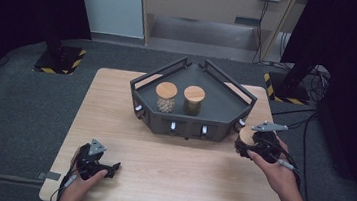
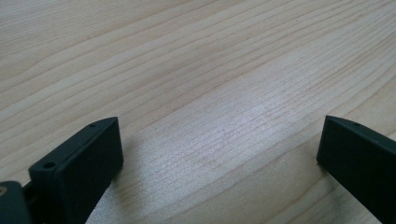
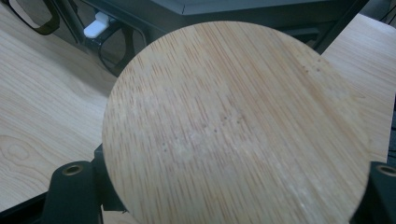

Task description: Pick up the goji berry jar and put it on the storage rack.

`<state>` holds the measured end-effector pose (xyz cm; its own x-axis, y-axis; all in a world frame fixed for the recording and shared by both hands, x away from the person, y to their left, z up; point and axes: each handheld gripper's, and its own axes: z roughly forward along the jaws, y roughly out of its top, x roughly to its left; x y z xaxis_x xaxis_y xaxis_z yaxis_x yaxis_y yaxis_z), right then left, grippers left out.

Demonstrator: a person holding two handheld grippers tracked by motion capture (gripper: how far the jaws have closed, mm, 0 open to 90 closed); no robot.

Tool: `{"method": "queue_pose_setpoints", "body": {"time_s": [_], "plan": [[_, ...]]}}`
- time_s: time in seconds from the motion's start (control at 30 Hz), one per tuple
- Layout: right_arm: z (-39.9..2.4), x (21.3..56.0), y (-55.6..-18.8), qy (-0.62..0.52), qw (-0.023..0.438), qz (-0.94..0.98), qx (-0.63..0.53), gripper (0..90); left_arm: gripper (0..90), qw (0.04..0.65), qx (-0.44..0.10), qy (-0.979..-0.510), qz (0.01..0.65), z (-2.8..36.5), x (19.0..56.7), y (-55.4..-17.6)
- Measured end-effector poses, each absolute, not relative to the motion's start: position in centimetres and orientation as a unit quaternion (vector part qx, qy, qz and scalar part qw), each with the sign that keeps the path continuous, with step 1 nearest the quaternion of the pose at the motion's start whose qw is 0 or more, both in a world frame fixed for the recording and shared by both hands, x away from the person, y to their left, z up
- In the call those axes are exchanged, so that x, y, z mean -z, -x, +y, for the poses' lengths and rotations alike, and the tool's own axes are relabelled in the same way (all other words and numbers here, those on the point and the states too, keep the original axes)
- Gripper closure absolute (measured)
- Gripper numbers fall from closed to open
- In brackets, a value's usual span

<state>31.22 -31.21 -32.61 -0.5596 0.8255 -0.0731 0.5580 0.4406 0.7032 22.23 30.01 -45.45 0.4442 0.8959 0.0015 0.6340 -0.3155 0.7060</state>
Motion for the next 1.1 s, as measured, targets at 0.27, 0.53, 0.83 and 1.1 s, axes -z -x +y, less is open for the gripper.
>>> {"method": "queue_pose_setpoints", "body": {"time_s": [0.27,0.53,0.83,1.1], "plan": [[-30.8,32.1,-32.0,-0.418,0.21,0.824,-0.319,26.4,0.0,0.324,-0.202,-0.785,0.487,30.0,45.4,-22.2],[-30.4,31.8,-32.6,-0.418,0.211,0.825,-0.316,26.4,0.0,0.324,-0.202,-0.786,0.487,30.0,45.4,-22.2],[-30.0,31.4,-33.1,-0.416,0.212,0.826,-0.316,26.4,0.0,0.324,-0.202,-0.786,0.487,30.0,45.4,-22.2],[-29.8,30.8,-33.2,-0.414,0.216,0.825,-0.32,26.4,0.0,0.324,-0.202,-0.786,0.487,30.0,45.4,-22.2]]}}
